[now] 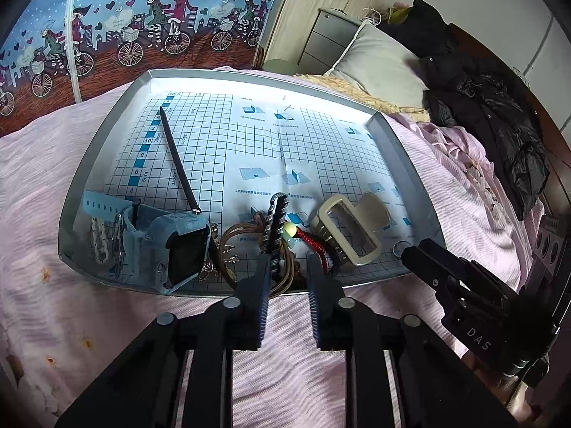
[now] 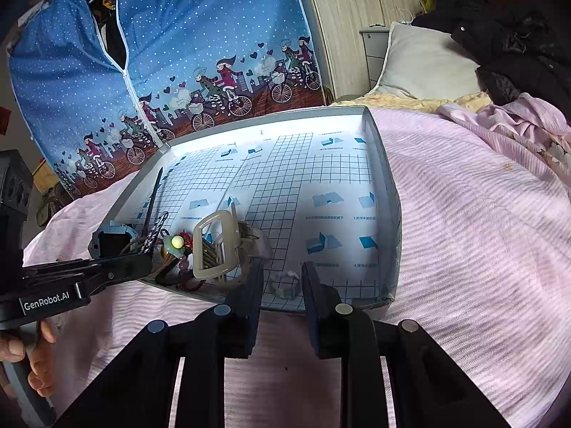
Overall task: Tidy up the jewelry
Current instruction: 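Carry the black clip and silver ring into the tray and open both tools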
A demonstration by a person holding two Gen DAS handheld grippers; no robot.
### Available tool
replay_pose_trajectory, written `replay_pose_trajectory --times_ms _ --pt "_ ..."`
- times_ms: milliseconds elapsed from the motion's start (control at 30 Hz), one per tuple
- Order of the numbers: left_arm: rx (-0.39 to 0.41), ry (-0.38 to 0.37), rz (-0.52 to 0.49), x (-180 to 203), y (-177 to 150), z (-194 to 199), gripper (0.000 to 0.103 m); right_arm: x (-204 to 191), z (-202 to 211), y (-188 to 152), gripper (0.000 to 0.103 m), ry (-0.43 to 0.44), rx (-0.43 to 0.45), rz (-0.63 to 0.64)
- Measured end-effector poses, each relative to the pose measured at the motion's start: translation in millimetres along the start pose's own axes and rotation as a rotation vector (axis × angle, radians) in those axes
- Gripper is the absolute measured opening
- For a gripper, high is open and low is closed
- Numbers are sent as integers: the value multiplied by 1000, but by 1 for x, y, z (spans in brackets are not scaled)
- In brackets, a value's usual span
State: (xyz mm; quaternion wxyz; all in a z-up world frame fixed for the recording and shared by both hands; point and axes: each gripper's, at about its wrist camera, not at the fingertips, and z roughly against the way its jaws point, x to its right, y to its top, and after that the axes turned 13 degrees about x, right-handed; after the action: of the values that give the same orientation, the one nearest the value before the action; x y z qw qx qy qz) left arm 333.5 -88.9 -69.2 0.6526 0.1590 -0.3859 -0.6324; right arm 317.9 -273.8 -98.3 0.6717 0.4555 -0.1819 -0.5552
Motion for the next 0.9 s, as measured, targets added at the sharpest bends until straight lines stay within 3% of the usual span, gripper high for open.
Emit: replay_pose_trajectory --times_ms 67,200,333,467,500,567,633,700,767,900 --pt "20 7 -6 0 2 4 34 -2 2 0 32 -3 11 10" --pt "39 14 4 -2 4 8 35 -2 5 -1 37 -5 22 12" --pt "74 22 7 -3 7 13 67 0 6 -2 37 -8 30 6" --pt "109 26 11 -5 11 17 71 1 8 -2 45 -15 40 3" --pt "117 16 15 -5 12 18 75 1 9 -2 48 -16 42 2" --pt "143 5 15 -5 13 23 94 1 9 -2 52 -20 46 1" --pt "186 4 7 -4 13 29 101 1 11 -1 58 -26 54 -6" --pt "220 11 -8 -4 14 35 101 3 14 1 80 -34 71 -25" --pt "236 19 -19 -5 14 40 101 4 19 4 94 -37 102 -42" --pt "265 33 -42 -3 13 51 101 4 29 9 103 -60 145 -41"
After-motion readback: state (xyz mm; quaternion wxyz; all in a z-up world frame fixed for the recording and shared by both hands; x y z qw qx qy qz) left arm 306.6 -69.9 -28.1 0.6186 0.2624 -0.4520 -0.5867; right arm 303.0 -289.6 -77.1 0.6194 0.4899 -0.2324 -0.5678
